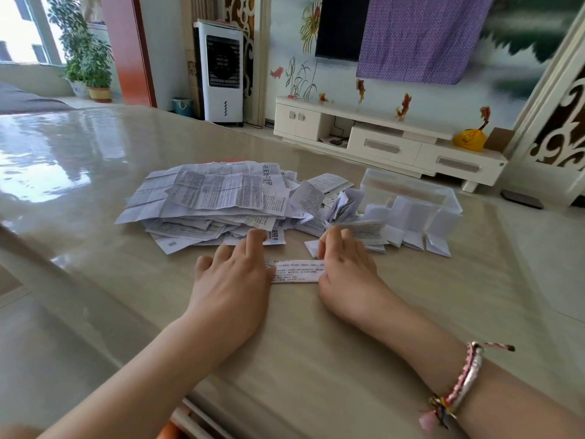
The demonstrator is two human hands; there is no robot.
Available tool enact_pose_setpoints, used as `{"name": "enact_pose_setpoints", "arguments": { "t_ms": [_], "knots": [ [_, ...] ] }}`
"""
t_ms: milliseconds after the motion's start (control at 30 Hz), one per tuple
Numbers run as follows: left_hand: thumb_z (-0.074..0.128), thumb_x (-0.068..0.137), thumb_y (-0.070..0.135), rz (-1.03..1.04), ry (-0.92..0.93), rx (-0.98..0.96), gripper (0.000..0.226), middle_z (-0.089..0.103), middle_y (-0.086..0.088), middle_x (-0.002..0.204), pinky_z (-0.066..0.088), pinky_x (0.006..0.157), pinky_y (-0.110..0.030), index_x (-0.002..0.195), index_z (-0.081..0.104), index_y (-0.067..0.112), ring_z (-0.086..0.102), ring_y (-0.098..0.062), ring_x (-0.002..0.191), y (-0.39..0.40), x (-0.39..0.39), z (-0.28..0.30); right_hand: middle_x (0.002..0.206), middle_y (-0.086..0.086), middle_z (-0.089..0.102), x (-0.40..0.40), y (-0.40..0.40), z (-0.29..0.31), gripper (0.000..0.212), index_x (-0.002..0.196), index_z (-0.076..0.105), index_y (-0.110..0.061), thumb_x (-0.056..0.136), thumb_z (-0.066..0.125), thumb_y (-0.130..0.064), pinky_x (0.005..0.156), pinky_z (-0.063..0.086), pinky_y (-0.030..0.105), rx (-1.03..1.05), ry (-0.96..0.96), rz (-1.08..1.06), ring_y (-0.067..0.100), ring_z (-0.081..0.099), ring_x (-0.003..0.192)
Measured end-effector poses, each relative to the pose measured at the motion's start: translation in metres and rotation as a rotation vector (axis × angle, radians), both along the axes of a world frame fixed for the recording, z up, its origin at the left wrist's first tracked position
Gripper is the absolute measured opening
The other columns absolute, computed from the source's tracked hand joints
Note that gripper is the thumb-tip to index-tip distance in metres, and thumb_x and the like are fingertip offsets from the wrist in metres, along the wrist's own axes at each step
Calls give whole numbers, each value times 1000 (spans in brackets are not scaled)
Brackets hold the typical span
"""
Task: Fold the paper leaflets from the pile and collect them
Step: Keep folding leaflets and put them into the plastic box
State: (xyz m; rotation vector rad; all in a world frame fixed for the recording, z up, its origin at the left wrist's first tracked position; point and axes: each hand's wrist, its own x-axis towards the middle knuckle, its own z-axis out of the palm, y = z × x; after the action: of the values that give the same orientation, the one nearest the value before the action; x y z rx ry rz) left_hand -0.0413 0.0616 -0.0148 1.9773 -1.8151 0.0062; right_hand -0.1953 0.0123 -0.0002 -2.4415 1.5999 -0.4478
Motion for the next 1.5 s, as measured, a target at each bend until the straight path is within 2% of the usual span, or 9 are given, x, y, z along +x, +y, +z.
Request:
{"name": "enact_pose_setpoints", "arguments": {
  "t_ms": [300, 467, 567, 800, 967, 1067, 1300, 1400, 1500],
  "knots": [
    [47, 91, 10, -48, 99, -113, 42, 41, 4, 125, 37, 95, -34, 128, 35, 26, 45, -23, 117, 8, 17, 3, 109, -1, 44, -9, -3, -1, 31, 100, 46, -21, 79, 45, 2, 93, 38, 35, -125, -57, 142, 19, 40, 105],
    [55, 81, 54, -222, 124, -71, 28, 47, 17, 109, 39, 92, -34, 103, 58, 37, 43, -12, 106, 4, 20, 7, 106, -8, 60, -21, -7, 1, 15, 104, 61, -25, 91, 55, -28, 93, 42, 37, -164, -30, 361, 13, 50, 105],
    [63, 77, 57, -219, 87, 19, 30, 50, 18, 112, 37, 95, -33, 102, 61, 40, 41, -12, 107, 2, 24, 5, 117, -13, 59, -29, -9, 2, 32, 114, 59, -30, 90, 54, -50, 100, 39, 33, -138, 15, 420, 6, 48, 116],
    [55, 84, 56, -254, 148, -124, 23, 54, 21, 96, 45, 84, -38, 94, 70, 41, 52, -14, 96, -2, 34, 5, 108, -13, 64, -29, -10, 6, 26, 114, 59, -30, 89, 55, -25, 92, 38, 28, -261, 115, 462, 7, 55, 107],
    [70, 84, 30, -133, 266, -269, 23, 48, 15, 84, 46, 67, -30, 107, 68, 32, 52, 1, 73, 2, 31, 9, 81, -13, 65, -25, 0, 9, 9, 89, 66, -27, 86, 62, -19, 76, 47, 29, -236, -142, 398, 4, 58, 77],
    [68, 86, 30, -125, 316, -260, 37, 59, 17, 87, 51, 73, -29, 121, 58, 30, 60, 3, 77, 3, 24, 8, 78, -10, 66, -21, 5, 10, 12, 79, 65, -29, 86, 67, -19, 71, 45, 22, -119, -356, 372, 4, 59, 76],
    [77, 76, 27, -286, 748, -147, 44, 70, 9, 105, 54, 89, -28, 117, 62, 28, 68, -1, 94, 3, 7, 7, 89, -12, 69, -18, 6, 12, 10, 92, 71, -27, 89, 66, -19, 74, 41, 20, 38, -481, 387, 4, 59, 86],
    [76, 78, 8, -312, 930, -132, 31, 74, 3, 94, 55, 80, -23, 106, 69, 22, 70, -6, 85, 4, 1, 12, 93, -7, 66, -19, 5, 10, 11, 95, 71, -27, 89, 67, -18, 73, 36, 12, 56, -477, 377, 3, 56, 87],
    [69, 82, -1, -337, 1019, -144, 19, 75, 1, 84, 50, 69, -14, 94, 73, 13, 70, -7, 77, 6, -1, 16, 86, -20, 60, -18, 4, 11, 10, 89, 68, -27, 87, 67, -17, 70, 33, 8, 67, -526, 328, -2, 51, 81]
  ]
}}
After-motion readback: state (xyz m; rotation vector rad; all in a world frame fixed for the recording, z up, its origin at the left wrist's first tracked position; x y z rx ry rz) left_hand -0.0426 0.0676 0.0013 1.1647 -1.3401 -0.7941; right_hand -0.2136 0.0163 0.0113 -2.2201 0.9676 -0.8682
